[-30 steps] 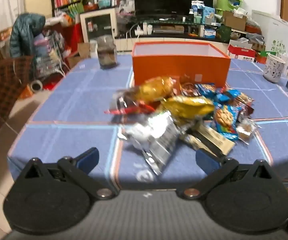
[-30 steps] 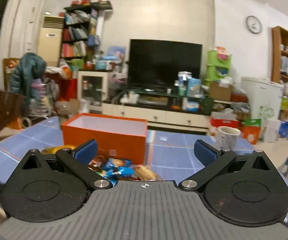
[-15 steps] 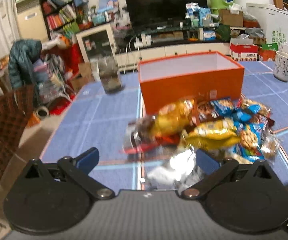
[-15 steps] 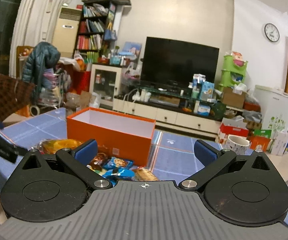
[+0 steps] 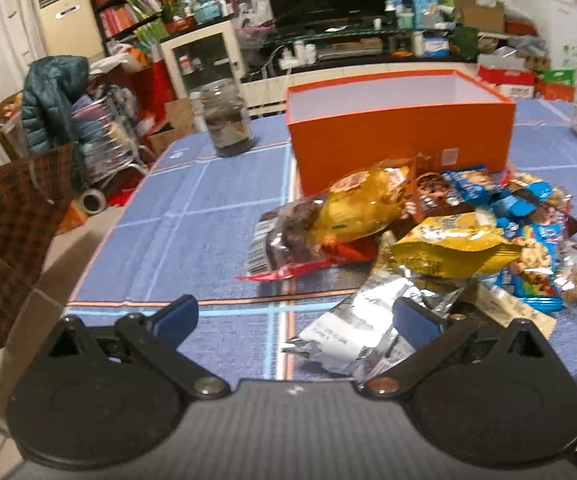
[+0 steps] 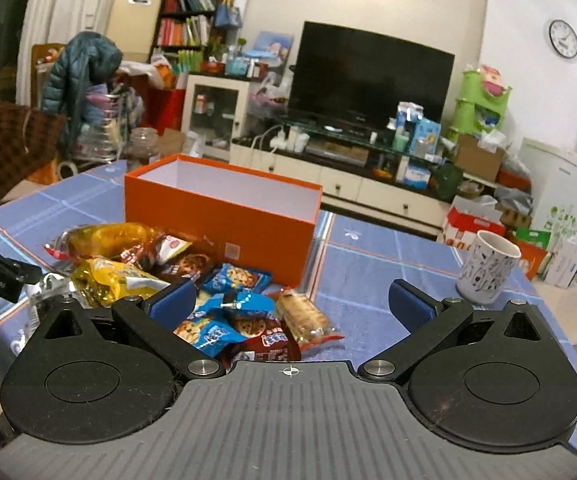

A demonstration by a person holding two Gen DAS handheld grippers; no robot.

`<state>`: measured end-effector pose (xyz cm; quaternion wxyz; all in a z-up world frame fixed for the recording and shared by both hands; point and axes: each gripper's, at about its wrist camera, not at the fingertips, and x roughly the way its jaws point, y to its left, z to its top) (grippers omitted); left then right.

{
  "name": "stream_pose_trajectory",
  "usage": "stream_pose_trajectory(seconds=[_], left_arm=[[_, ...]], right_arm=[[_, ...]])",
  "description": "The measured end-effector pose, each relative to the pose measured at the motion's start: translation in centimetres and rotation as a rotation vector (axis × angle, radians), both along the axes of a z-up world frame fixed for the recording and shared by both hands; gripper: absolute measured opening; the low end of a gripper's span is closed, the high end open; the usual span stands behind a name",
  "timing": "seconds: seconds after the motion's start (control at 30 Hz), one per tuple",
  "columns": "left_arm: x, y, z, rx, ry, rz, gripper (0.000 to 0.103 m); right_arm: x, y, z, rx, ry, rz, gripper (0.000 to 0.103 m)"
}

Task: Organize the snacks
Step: 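Move both tools toward the snack pile beside the orange box, then grasp the silver-black chip bag with the left gripper while the right grasps a clear cookie packet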

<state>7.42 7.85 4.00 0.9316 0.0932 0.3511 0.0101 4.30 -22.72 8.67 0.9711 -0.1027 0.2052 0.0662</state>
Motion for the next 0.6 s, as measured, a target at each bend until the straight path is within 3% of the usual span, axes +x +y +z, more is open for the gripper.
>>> stream_pose_trajectory(seconds=[0.1, 0.17, 0.3, 0.43, 0.6], left_arm=[[-0.1, 0.9, 0.1, -0.048, 0.01, -0.049, 0.103], [-0.5, 1.5, 0.9, -0.074, -0.039, -0.145, 0.103], [-1.2, 1.7, 1.0, 0.017, -0.07, -0.348, 0.103], [-0.5, 1.2, -1.1, -0.006, 0.04, -0.471, 0.103], [1.2, -0.3, -2.9, -0.061, 0.097, -0.558, 0.103]], right_arm=[[-0.3, -0.9, 0.4, 0.014, -0.031, 0.009, 0.095], [-0.6, -2.0, 1.4, 0.037, -0.067, -0.003, 0.095], [0.1, -3.4, 2.3, 0.075, -0.1, -0.011, 0.095], [1.6, -3.9, 1.8, 0.108, -0.064, 0.003, 0.095], [3.3, -3.8, 0.6, 0.126, 0.002, 0.052, 0.095]])
